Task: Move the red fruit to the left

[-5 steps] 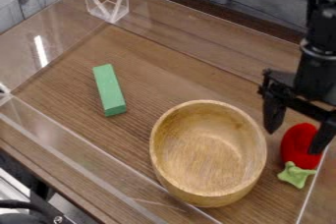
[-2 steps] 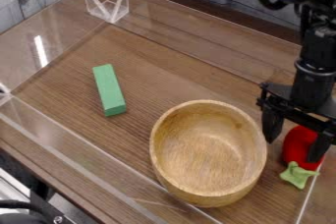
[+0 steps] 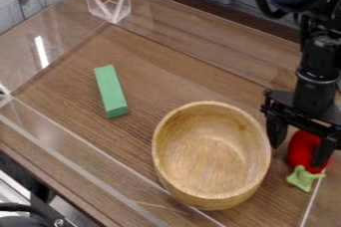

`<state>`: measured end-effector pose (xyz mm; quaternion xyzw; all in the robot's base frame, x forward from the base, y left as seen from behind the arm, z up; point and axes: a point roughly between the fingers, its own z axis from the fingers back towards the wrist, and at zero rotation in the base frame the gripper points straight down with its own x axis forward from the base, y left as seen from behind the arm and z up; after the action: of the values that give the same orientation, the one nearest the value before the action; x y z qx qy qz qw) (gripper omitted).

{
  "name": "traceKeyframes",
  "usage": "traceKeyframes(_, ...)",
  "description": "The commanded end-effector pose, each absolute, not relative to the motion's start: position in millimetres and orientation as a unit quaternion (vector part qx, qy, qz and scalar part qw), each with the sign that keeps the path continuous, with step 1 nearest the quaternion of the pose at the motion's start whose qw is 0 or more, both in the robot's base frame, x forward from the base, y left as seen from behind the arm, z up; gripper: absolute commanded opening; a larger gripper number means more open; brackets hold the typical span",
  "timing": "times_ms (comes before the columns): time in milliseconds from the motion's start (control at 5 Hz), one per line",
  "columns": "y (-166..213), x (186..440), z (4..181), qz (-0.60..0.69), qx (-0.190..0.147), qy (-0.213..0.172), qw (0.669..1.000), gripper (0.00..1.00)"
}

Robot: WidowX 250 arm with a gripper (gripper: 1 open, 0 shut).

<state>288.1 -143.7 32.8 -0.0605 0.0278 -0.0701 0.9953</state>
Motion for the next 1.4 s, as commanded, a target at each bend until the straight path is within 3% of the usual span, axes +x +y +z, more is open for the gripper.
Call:
traceKeyframes(0,-139.9,293.9,32.8,-0.065,-0.065,0.009,0.996,1.00)
traceKeyframes(400,-140.1,284.0,22.9,-0.029,-0.065,0.002,0.997,1.00)
traceKeyframes(1000,-143.9,242.8,22.0,-0.115,-0.063,0.008,0.991,1.00)
traceKeyframes(1200,-134.8,244.3,22.8,-0.093,-0.063,0.006,0.994,0.00)
